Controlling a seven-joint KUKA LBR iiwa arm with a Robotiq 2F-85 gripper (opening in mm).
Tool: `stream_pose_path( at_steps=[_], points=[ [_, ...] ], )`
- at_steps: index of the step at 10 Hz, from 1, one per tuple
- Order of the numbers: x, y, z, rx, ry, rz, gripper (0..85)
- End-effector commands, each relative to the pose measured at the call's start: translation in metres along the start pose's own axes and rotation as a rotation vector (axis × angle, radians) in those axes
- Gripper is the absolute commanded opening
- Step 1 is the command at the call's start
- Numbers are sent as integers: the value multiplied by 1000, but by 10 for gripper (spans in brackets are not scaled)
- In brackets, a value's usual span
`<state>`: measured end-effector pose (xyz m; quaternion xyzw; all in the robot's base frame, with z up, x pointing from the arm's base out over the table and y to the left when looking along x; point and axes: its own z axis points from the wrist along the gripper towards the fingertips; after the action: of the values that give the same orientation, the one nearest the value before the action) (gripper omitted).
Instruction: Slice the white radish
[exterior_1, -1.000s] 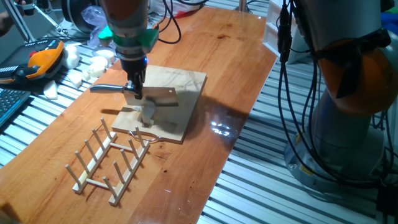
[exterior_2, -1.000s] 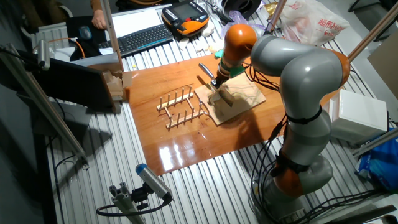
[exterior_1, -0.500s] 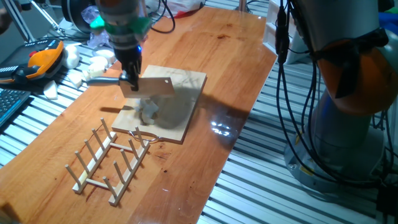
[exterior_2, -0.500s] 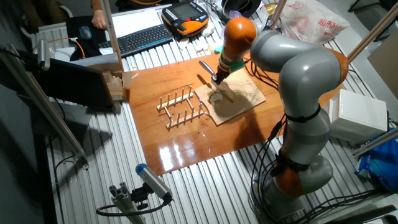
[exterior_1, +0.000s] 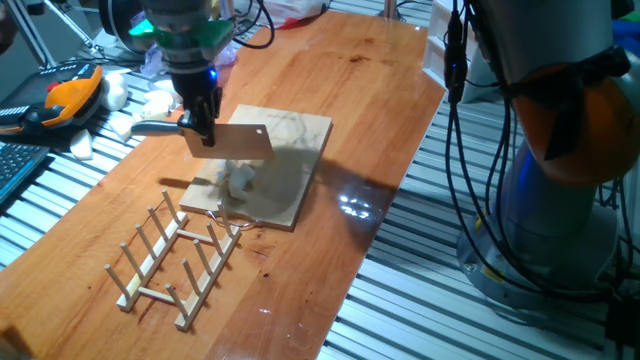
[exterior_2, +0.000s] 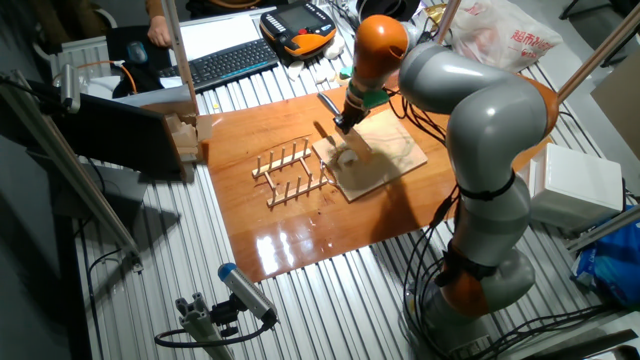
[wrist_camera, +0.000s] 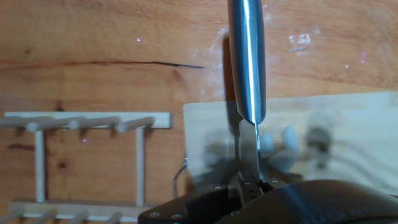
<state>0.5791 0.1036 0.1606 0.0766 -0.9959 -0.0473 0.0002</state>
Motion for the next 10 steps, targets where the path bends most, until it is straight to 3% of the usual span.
stream_pose_path(
  at_steps=[1, 3, 4, 5, 6, 7, 10],
  points=[
    [2, 1, 0, -13, -3, 19, 0],
    [2, -9, -4, -11, -8, 65, 0],
    [0, -17, -9, -11, -10, 146, 0],
    [-2, -25, -13, -16, -29, 194, 0],
    [-6, -31, -18, -3, -31, 175, 0],
    [-7, -30, -20, -13, -32, 171, 0],
    [-2, -21, -18, 3, -32, 154, 0]
  ],
)
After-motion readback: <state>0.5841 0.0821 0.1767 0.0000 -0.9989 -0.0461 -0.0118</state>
